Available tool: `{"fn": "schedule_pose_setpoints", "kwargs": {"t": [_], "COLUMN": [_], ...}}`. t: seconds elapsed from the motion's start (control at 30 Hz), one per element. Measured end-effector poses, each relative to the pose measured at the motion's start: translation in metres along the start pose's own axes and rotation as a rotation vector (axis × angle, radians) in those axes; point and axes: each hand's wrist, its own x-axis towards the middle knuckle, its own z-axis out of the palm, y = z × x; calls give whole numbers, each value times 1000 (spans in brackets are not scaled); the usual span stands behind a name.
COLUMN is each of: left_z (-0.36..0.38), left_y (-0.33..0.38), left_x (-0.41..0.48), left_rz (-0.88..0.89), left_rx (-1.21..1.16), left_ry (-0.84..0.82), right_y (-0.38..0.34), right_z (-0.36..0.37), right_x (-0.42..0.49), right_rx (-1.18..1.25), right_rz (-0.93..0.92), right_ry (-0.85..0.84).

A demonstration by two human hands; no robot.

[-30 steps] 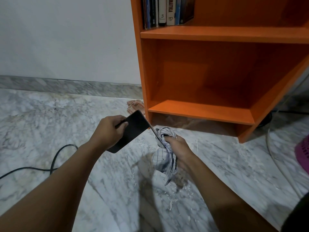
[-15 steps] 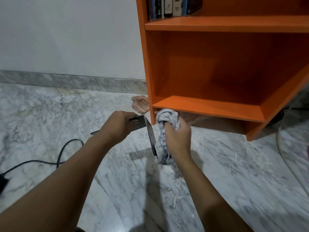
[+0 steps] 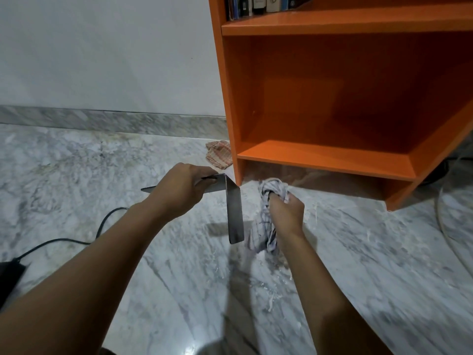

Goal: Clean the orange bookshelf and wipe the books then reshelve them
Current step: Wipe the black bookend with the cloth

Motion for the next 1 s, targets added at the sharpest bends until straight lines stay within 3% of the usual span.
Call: {"fn": "schedule_pose_setpoints", "kwargs": {"t": [0.27, 0.43, 0.57, 0.67, 0.73, 0.9, 1.0], "left_z": [5, -3, -5, -4, -3, -2, -6], "left_y": [-7, -15, -7, -4, -4, -5, -16], "left_x": [4, -1, 1, 1, 2, 4, -2], "left_rz": [-11, -83, -88, -111, -104, -87, -179], "left_rx": [92, 112, 197, 276, 301, 343, 336], "left_ry": [-63, -36, -62, -102, -120, -108, -56], "right_y": [-21, 18, 19, 0, -12, -3, 17], "right_z": [26, 21, 15, 13, 17, 28, 26], "right_x": [-47, -24, -16, -23, -31, -36, -32], "right_rx": [57, -303, -144, -58, -14, -166, -290], "right_rz": [-532, -400, -189, -311, -399, -736, -789], "right_ry": [-341, -276, -85, -84, -199, -422, -552]}}
